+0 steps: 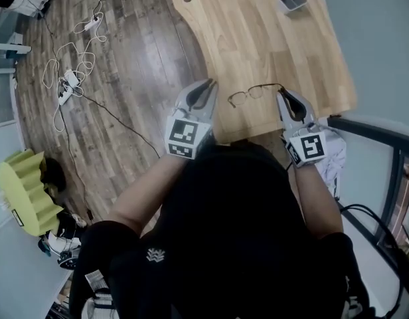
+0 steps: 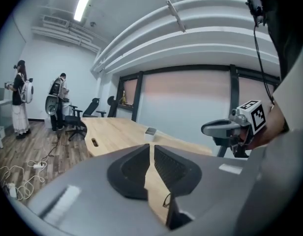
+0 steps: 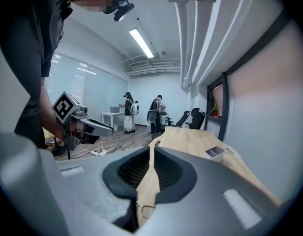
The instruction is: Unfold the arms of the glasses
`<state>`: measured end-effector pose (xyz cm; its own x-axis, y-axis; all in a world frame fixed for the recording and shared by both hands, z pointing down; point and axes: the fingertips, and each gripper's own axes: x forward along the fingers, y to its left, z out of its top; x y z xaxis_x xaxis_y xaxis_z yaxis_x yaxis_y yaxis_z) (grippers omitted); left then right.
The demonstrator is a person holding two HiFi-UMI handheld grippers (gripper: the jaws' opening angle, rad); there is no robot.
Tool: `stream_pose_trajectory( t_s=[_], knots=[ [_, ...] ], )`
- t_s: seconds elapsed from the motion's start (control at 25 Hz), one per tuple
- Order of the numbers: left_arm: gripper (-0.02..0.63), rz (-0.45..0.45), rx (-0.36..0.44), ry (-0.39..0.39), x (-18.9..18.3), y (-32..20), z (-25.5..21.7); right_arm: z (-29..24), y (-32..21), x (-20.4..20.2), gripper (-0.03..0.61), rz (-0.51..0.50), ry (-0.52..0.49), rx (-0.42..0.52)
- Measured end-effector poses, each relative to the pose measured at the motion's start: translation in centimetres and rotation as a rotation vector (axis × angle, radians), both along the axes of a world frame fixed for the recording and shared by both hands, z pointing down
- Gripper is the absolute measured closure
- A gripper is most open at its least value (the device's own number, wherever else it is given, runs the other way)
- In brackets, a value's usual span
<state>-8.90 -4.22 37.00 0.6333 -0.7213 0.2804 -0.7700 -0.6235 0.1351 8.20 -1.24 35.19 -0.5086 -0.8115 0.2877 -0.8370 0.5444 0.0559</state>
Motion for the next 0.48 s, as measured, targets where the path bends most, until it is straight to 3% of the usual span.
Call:
stream_pose_trajectory(
  t_s=[0.24, 0.48],
  knots=[
    [0.607, -0.075, 0.025, -0.013, 1.2, -0.5, -1.2, 1.2, -0.8, 4.1, 0.566, 0.065, -0.078, -0.058],
    [0.607, -0.110, 0.039, -0.044, 2.0, 0.0, -1.7, 1.3, -1.3, 5.2, 0.577, 0.041, -0.093, -0.067]
  ],
)
